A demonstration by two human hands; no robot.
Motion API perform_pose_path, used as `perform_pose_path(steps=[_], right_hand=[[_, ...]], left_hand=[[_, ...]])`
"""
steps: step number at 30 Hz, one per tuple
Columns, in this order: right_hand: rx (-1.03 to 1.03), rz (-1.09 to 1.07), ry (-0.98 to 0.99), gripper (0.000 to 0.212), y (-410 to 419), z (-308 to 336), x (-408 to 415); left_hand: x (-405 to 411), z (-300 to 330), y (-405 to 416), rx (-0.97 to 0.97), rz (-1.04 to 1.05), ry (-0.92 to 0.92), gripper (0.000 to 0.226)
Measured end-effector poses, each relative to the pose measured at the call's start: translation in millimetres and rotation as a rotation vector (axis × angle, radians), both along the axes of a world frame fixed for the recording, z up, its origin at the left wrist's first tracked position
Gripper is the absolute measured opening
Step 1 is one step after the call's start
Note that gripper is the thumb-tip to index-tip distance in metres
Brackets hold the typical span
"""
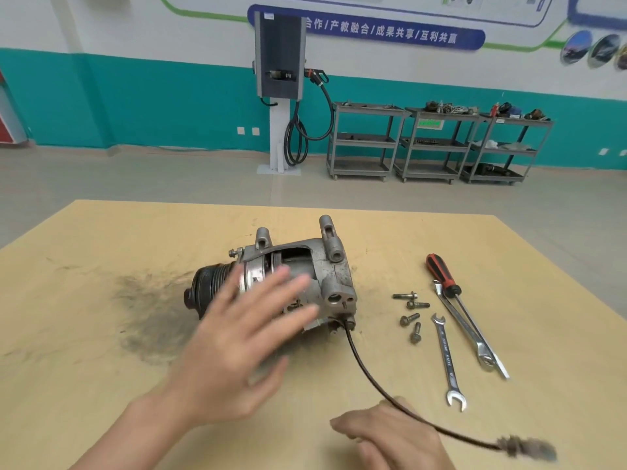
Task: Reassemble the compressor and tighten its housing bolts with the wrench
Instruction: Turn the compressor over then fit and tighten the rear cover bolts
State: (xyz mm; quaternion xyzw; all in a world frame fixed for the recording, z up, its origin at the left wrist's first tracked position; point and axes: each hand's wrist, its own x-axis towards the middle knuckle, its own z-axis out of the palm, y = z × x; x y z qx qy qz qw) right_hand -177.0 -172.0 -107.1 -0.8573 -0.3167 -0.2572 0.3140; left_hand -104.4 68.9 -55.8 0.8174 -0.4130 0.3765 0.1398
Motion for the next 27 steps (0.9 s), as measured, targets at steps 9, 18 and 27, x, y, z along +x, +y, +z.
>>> perform_pose_path(steps=[9,18,27], right_hand=[[-0.002,0.049,-0.255,0.051,1.1,50.0,31.9],[0.821,-0.166,0.13,0.049,-15.8,34.2,76.1],[0.997,-0.126,1.096,0.048,12.4,16.5,182.1]], left_hand=[[-2.0,-12.8,-104.9,0.242,0.308,0.135,0.077],[14.2,20.5,-94.5,-0.088,0.69,0.434,0.074],[30.3,25.0,-65.9,-0.419,0.77,0.581,0.097]])
